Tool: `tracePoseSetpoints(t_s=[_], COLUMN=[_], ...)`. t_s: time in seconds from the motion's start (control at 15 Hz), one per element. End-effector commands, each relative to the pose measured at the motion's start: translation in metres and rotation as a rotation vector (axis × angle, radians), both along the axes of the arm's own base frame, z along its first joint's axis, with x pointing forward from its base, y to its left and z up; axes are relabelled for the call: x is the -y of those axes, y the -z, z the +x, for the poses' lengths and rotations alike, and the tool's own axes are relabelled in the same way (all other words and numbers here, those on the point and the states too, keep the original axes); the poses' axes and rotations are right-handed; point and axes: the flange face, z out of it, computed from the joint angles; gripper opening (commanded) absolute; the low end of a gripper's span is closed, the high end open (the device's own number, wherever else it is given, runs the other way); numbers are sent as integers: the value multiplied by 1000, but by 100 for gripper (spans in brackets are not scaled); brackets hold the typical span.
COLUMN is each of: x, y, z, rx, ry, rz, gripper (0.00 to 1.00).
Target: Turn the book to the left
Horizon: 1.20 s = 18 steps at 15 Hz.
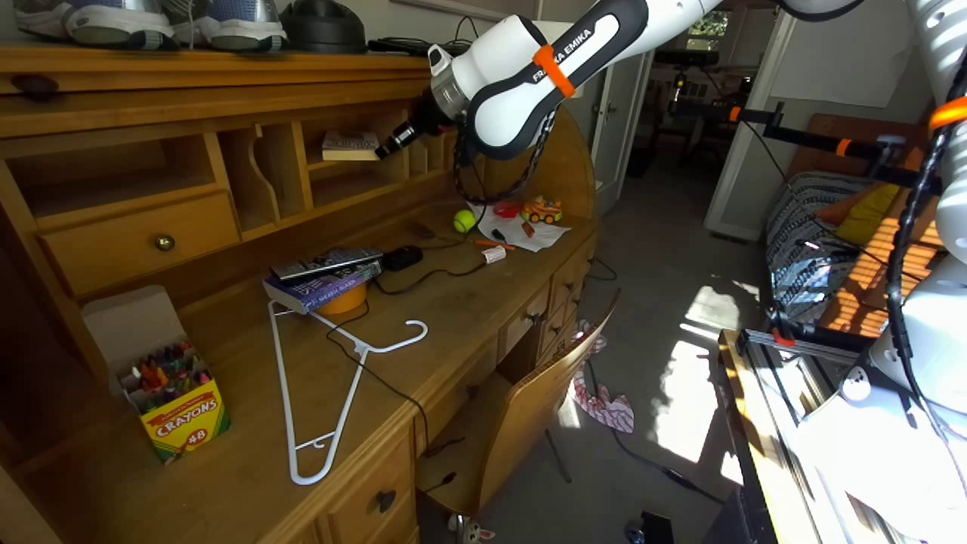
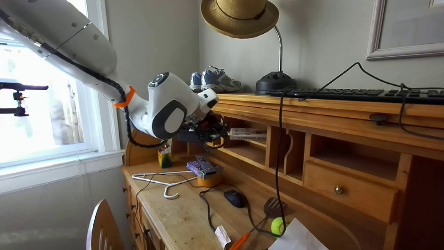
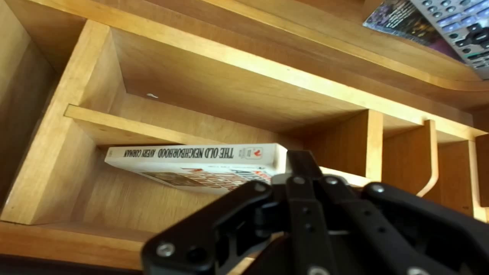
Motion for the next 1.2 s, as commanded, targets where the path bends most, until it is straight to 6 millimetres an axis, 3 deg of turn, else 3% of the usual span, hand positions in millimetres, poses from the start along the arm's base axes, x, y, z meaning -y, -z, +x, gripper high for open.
tracePoseSetpoints(t_s=[0.0,0.4,0.67,0.87,1.13], x=[-5,34,55,51,27], y=[-1,-34,-38,-32,-22], z=[-10,-42,-59,-59,-42], rx=[-7,21,-6,-38,-49], ry=[-20,218,313,330,316], rz=[-9,81,66,53,57], gripper=[0,0,0,0,0])
